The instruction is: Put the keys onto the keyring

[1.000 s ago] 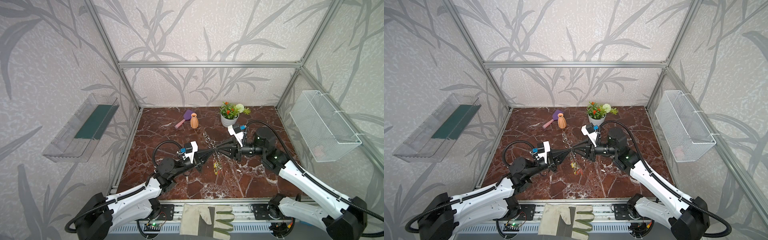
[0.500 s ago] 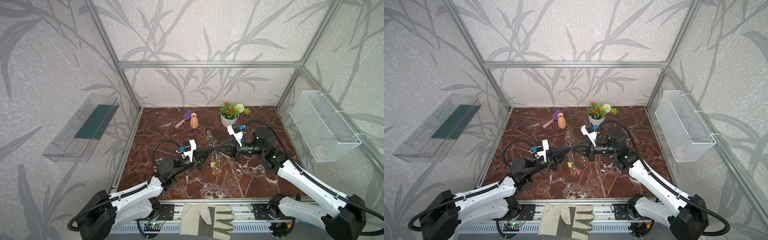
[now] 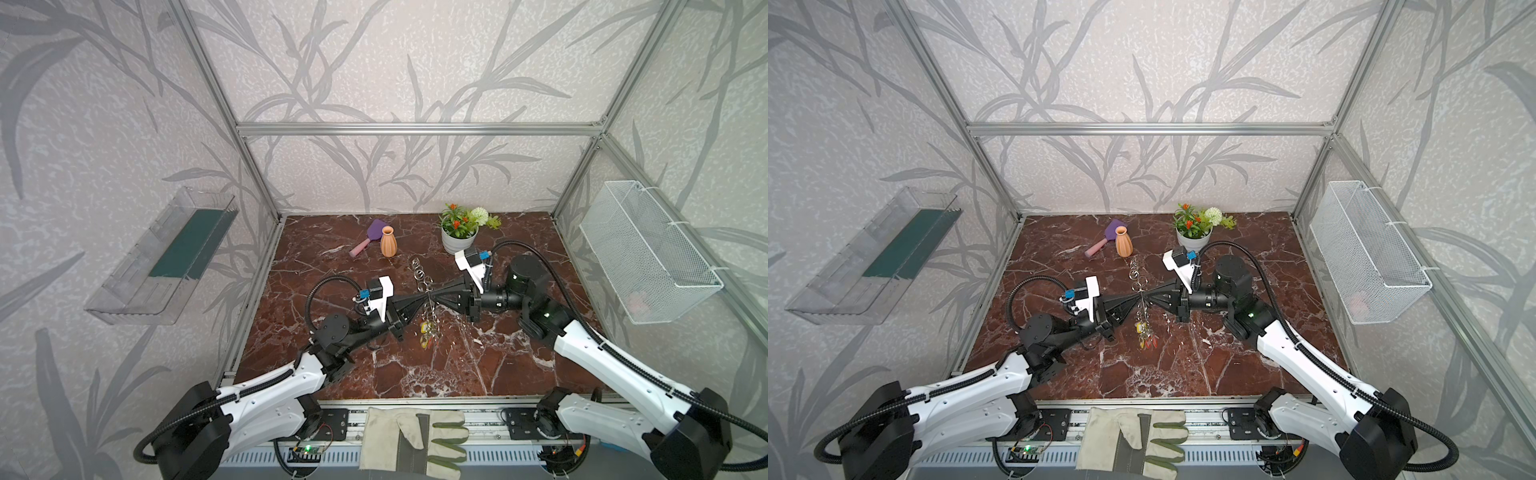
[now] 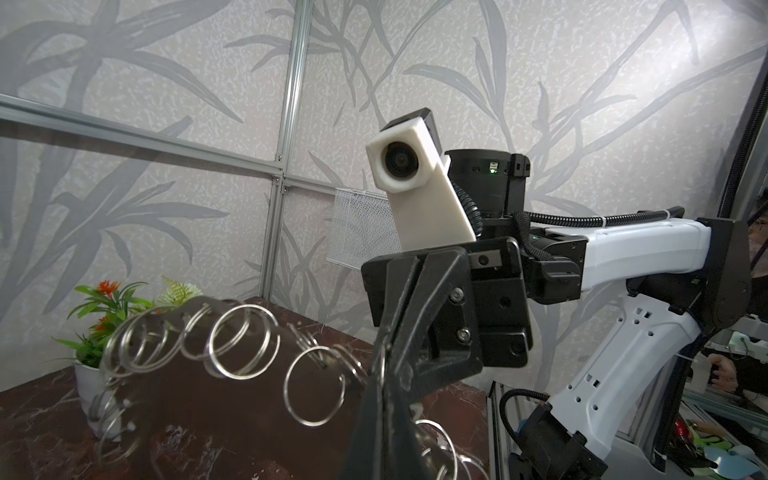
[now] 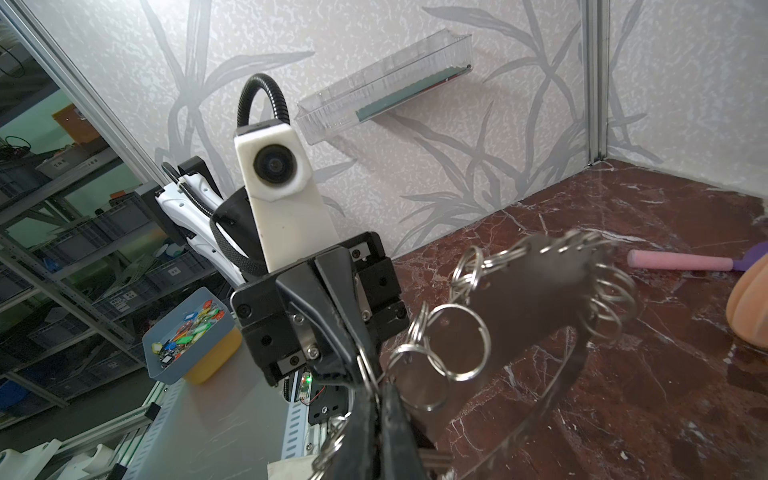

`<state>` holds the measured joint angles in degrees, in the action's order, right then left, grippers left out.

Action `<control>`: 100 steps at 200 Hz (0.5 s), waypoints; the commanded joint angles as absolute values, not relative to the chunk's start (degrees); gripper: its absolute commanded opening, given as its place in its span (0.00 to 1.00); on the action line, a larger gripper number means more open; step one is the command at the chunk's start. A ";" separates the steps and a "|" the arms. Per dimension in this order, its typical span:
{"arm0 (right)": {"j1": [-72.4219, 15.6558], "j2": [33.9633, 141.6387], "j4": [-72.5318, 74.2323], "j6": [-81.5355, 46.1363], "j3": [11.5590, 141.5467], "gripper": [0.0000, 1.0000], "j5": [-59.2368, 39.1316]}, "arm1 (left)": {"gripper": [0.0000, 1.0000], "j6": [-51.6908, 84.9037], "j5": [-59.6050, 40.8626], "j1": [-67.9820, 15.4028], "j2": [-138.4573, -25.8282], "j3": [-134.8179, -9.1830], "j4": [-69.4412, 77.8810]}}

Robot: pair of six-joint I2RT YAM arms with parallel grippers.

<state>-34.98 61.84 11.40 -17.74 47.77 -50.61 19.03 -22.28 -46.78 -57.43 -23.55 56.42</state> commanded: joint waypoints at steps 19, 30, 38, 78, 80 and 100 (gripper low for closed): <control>-35.60 60.03 6.84 -14.69 48.84 0.00 -48.73 | 0.02 18.33 -21.56 -46.88 -51.14 -28.04 37.27; -35.67 59.96 5.48 -14.00 49.21 0.00 -48.28 | 0.08 17.17 -21.45 -46.90 -49.06 -29.20 31.75; -35.60 59.90 5.06 -13.88 49.31 0.00 -48.18 | 0.13 16.24 -21.29 -46.85 -47.97 -30.28 26.55; -36.29 59.75 1.16 -11.62 50.61 0.00 -46.55 | 0.26 9.98 -20.68 -46.16 -43.19 -37.30 3.53; -36.32 59.76 0.97 -11.50 50.69 0.00 -46.51 | 0.26 9.55 -20.77 -46.04 -43.14 -37.74 2.46; -36.55 59.68 0.62 -11.37 50.71 0.00 -46.18 | 0.27 6.26 -23.35 -44.48 -43.62 -42.50 -6.63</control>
<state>-36.01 61.14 0.91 -13.08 47.94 -46.81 11.99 -21.26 -46.09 -43.90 -37.19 9.76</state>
